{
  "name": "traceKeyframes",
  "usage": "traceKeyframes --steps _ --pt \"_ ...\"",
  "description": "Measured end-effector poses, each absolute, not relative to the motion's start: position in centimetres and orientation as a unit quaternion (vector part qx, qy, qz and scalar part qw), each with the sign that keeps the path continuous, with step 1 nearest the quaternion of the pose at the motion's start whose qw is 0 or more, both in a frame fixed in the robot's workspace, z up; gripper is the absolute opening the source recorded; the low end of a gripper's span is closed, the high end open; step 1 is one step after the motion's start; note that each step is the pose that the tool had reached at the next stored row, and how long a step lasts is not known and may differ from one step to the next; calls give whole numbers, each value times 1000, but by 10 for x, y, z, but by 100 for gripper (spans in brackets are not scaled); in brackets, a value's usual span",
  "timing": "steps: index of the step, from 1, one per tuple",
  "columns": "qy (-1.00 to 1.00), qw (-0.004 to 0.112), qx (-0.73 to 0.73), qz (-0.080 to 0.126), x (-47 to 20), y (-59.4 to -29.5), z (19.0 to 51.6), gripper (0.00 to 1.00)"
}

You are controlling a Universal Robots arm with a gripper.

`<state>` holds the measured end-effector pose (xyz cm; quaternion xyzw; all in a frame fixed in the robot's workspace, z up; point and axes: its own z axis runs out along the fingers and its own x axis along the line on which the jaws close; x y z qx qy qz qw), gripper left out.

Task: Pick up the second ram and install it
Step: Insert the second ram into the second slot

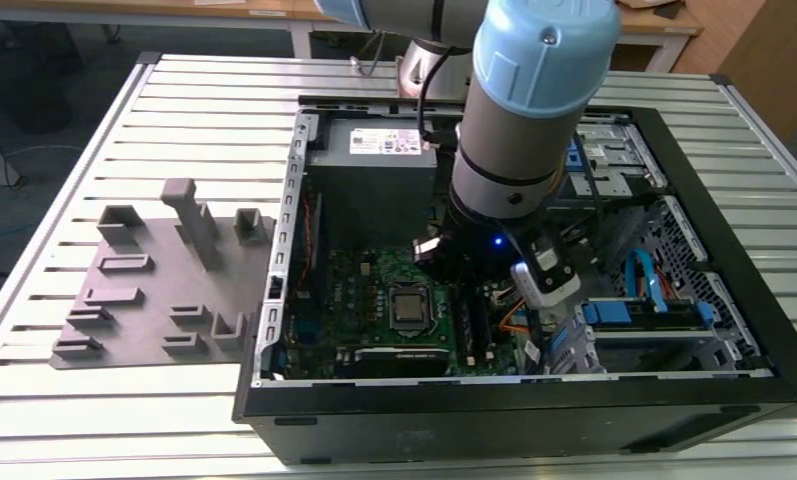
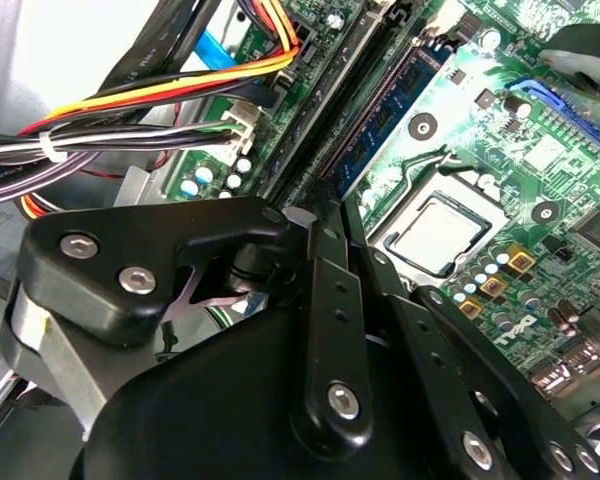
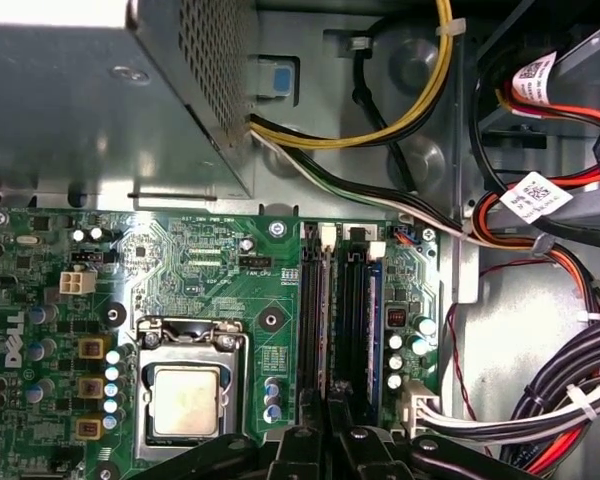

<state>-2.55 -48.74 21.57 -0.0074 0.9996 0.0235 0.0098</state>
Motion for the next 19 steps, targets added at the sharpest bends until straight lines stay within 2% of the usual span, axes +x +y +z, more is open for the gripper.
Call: traceKeyframes --steps 13,15,16,19 --pt "1000 10 -7 24 -25 -487 212 11" --pt "1000 10 -7 24 -25 -487 212 12" --pt "1000 10 -7 24 -25 -487 212 18" --pt "1000 10 -7 24 -25 -487 218 18"
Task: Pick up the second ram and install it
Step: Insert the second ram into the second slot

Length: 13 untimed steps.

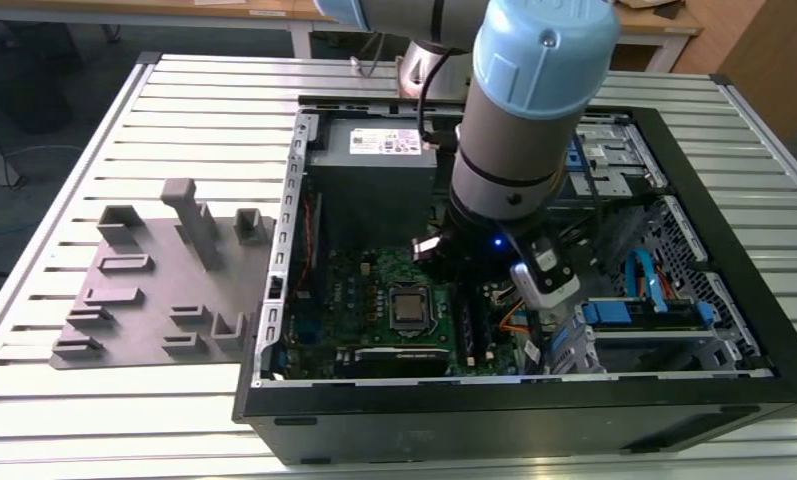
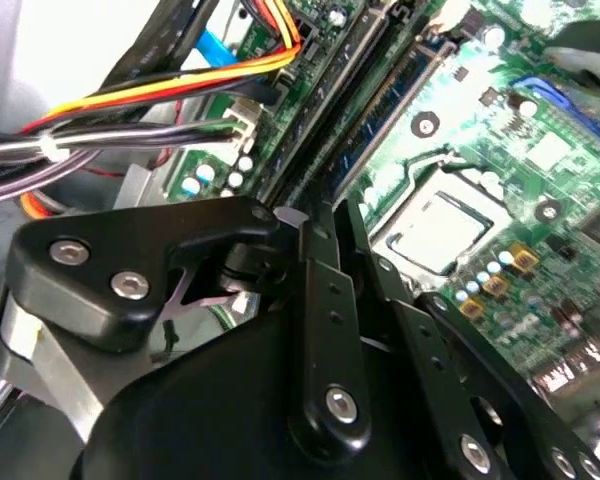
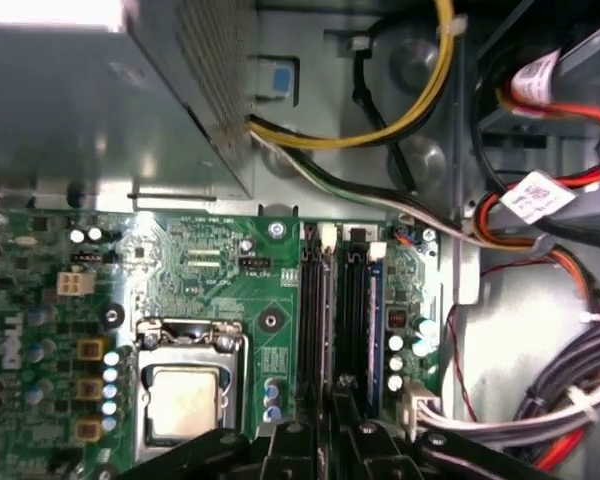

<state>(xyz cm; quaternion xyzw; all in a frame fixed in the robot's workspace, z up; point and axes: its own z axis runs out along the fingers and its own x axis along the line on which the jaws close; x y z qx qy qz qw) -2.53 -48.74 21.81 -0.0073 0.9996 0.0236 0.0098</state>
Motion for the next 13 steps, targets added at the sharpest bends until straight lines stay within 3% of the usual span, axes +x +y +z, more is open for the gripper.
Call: traceKeyframes --steps 7,8,13 --pt "1000 10 -7 24 -25 -486 249 17" --pt "1000 10 -7 24 -25 -486 253 10" --pt "1000 10 -7 24 -25 -485 259 7"
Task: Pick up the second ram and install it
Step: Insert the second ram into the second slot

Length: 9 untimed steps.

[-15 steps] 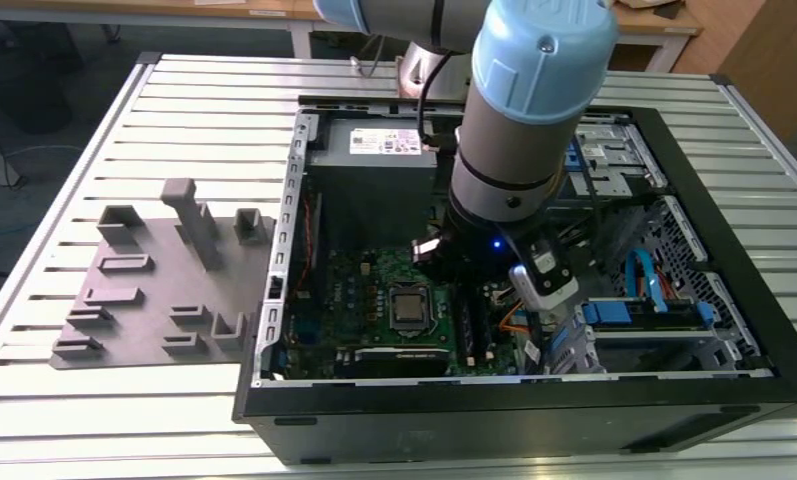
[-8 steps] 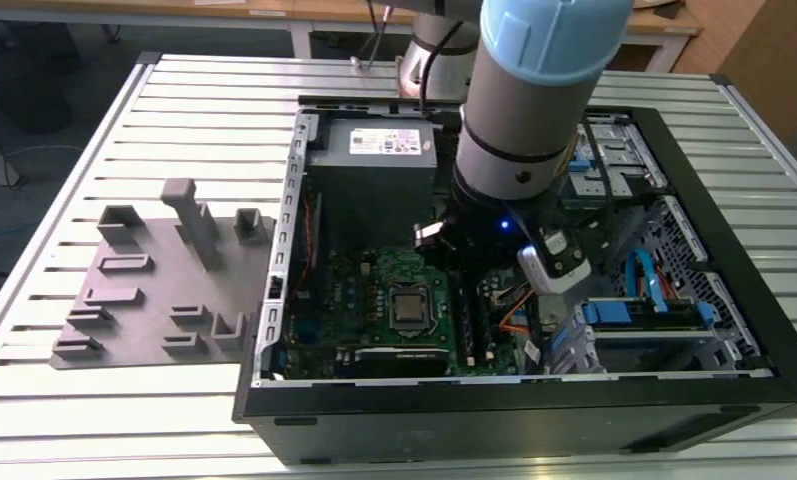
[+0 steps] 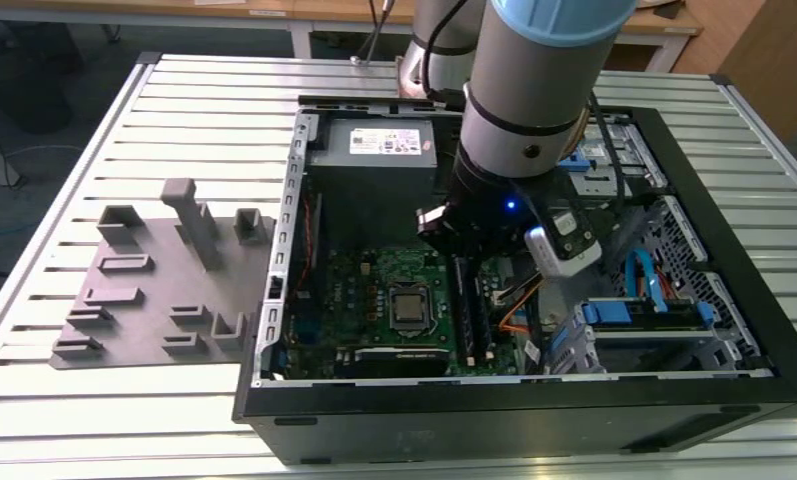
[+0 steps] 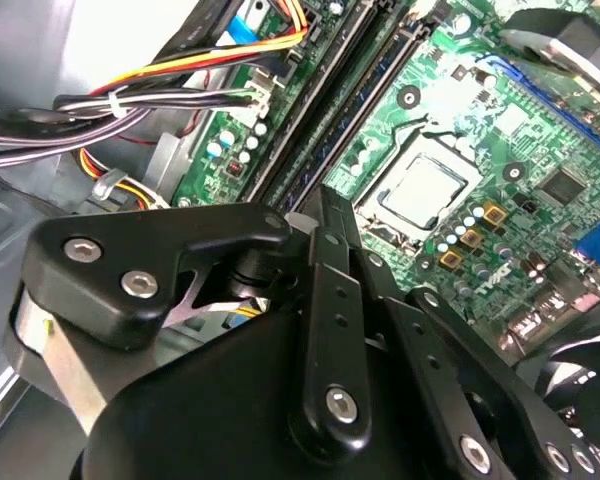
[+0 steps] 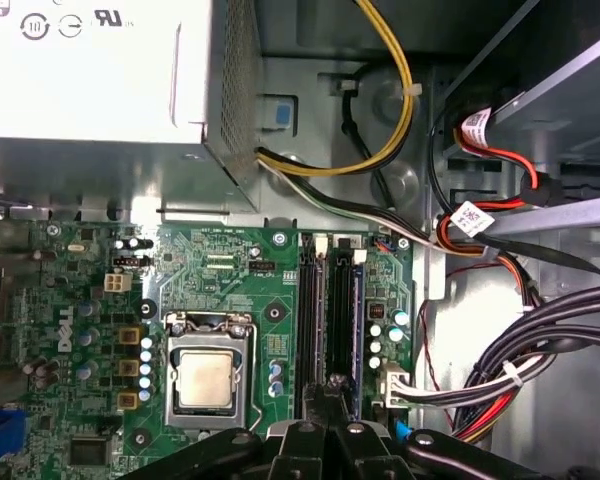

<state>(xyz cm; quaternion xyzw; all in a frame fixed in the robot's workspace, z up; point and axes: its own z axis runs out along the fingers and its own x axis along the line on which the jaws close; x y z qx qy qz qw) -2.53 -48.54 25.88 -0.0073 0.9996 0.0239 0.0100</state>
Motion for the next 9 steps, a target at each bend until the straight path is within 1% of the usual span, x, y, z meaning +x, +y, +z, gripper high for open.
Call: traceKeyframes --steps 9 --pt "1000 10 -7 24 -25 -485 259 7"
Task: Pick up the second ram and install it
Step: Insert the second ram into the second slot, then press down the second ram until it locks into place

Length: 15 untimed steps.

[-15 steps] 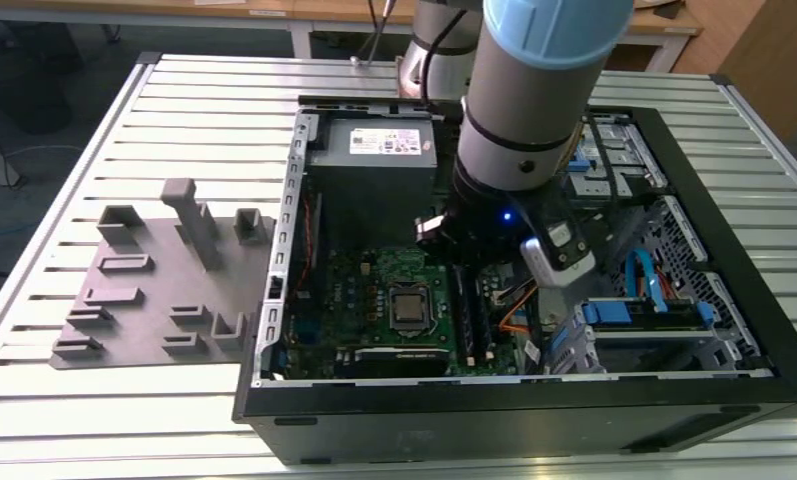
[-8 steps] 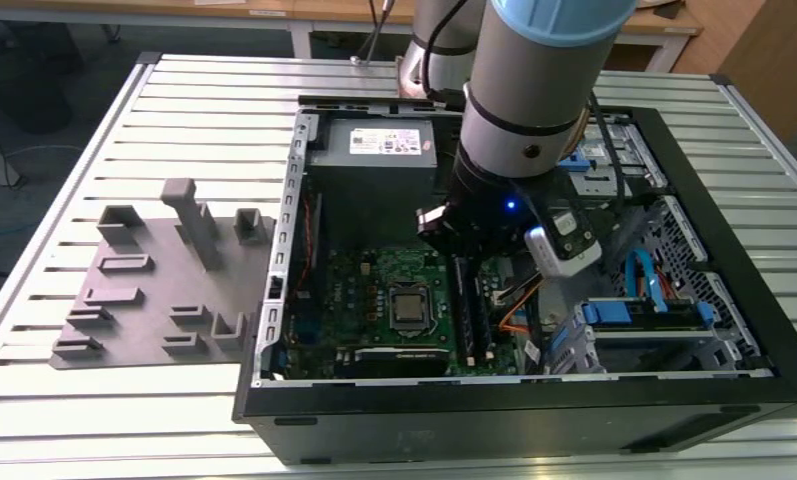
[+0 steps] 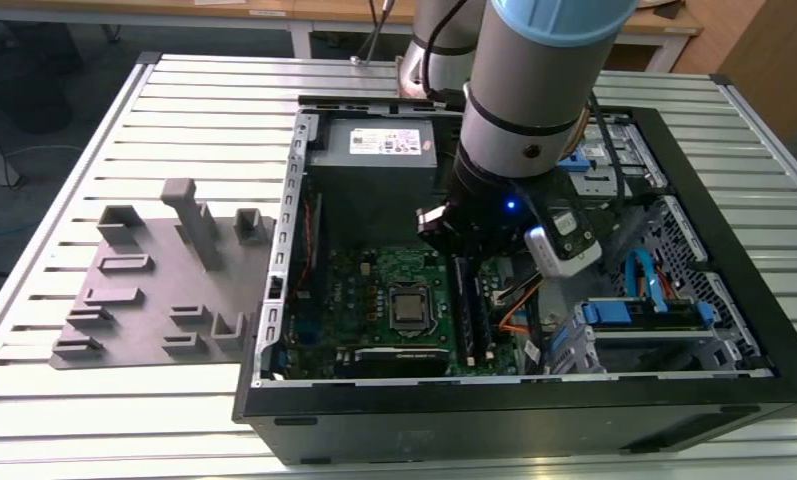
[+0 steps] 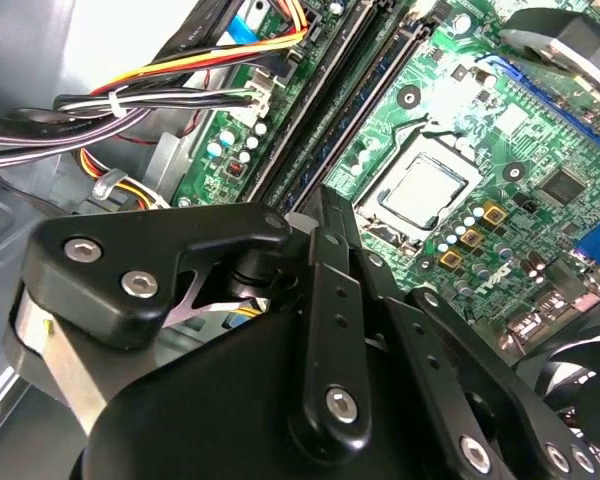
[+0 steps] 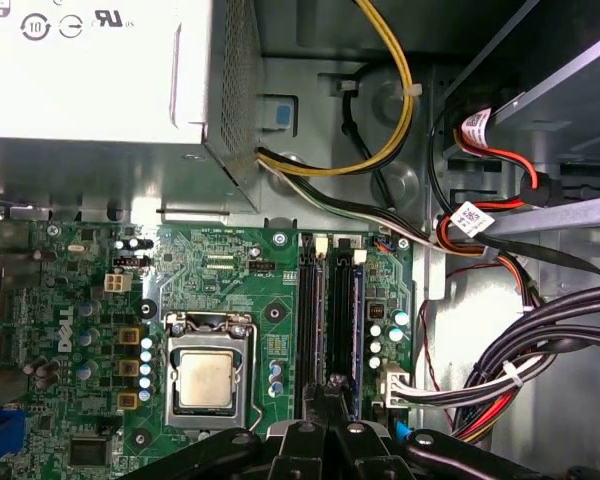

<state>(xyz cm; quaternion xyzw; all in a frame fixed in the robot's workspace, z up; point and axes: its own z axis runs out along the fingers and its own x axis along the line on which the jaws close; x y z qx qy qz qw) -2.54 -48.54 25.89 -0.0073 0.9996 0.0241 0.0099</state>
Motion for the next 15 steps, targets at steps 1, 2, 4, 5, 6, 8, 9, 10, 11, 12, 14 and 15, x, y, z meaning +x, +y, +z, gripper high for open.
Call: traceKeyframes --steps 1,2,4,5,6,8,9,10,11,12,14,15 --pt "1000 10 -7 24 -25 -485 259 7" --pt "1000 10 -7 24 -25 -485 259 7" --pt "1000 10 -7 25 -25 -485 258 7" --pt "1000 10 -7 26 -25 -485 257 7" --pt "1000 10 -7 26 -25 -485 256 7" --pt "1000 10 -6 27 -25 -483 252 7" --pt "1000 10 -6 27 -25 -482 250 7" --pt "1000 10 -6 27 -25 -480 248 7" --pt "1000 10 -5 27 -25 -478 247 7" --pt "1000 10 -5 27 -25 -475 245 7" --pt "1000 10 -5 27 -25 -469 241 7" --pt "1000 10 -5 27 -25 -464 239 7"
